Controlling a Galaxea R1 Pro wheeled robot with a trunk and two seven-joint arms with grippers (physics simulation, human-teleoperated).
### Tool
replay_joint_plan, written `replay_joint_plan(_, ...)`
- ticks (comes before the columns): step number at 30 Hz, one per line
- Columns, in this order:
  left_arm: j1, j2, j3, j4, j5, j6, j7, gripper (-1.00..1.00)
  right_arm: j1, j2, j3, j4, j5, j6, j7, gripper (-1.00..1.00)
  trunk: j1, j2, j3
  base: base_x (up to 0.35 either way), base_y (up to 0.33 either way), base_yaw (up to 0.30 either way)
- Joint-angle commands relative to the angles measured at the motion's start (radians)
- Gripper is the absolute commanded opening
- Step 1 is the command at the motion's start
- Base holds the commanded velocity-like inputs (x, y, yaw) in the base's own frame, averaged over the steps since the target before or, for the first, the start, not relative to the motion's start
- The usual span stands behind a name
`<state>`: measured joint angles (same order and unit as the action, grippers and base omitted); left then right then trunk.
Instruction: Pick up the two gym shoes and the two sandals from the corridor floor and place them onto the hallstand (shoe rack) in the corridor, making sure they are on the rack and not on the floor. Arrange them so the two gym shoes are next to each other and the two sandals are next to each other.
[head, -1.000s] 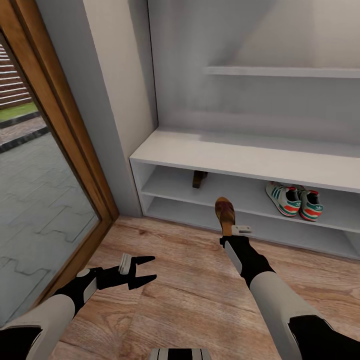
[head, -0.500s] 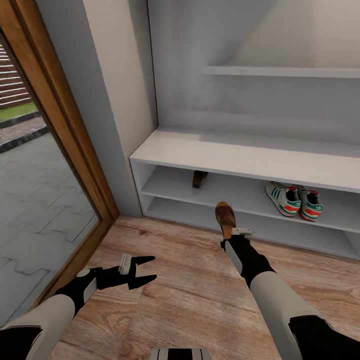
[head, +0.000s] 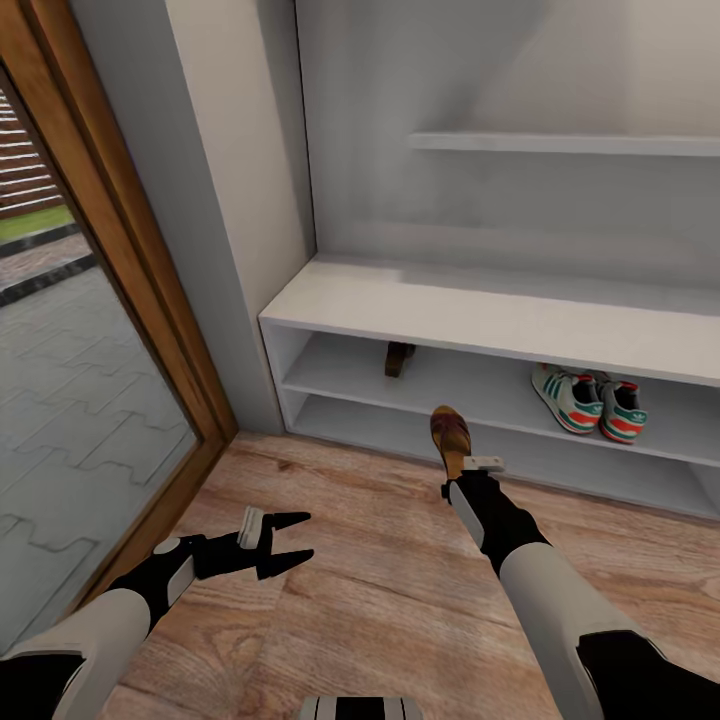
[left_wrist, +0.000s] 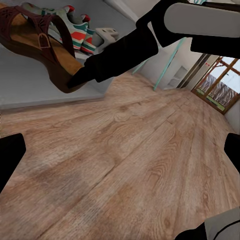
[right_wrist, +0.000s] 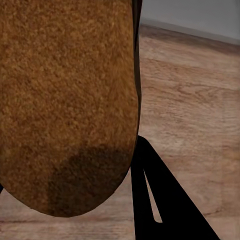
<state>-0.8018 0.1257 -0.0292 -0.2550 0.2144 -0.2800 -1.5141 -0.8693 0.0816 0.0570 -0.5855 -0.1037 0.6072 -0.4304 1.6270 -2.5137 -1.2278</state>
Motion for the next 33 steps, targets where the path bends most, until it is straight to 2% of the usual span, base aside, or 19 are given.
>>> replay_joint_plan(1,-0.001,0.000,-0.003,0.000,0.005,-0.007,-0.002,1.00,0.000,-0.001,0.005,-0.001,-0.013,0.003,-0.011,-1.00,0.000,0.000,-0.001,0.113,0.000,0.000)
replay_joint_plan(4,-0.001,0.000,-0.006,0.000,0.005,-0.007,-0.002,1.00,0.000,-0.001,0.006,-0.007,-0.013,0.004,-0.011,-1.00,0.000,0.000,-0.001,0.103,0.000,0.000)
replay_joint_plan(11,-0.001,-0.001,-0.010,0.000,0.005,-0.007,-0.002,1.00,0.000,-0.001,0.006,-0.093,-0.012,0.008,-0.012,-1.00,0.000,0.000,-0.001,0.025,0.000,0.000)
replay_joint_plan(22,-0.001,-0.001,-0.011,0.000,0.005,-0.007,-0.002,1.00,0.000,-0.002,0.004,-0.102,-0.013,0.025,-0.011,-1.00,0.000,0.000,-0.001,0.018,0.000,0.000)
replay_joint_plan(33,-0.001,-0.001,-0.012,0.000,0.005,-0.007,-0.002,1.00,0.000,0.000,0.004,-0.102,-0.013,0.025,-0.010,-1.00,0.000,0.000,-0.001,0.301,0.000,0.000)
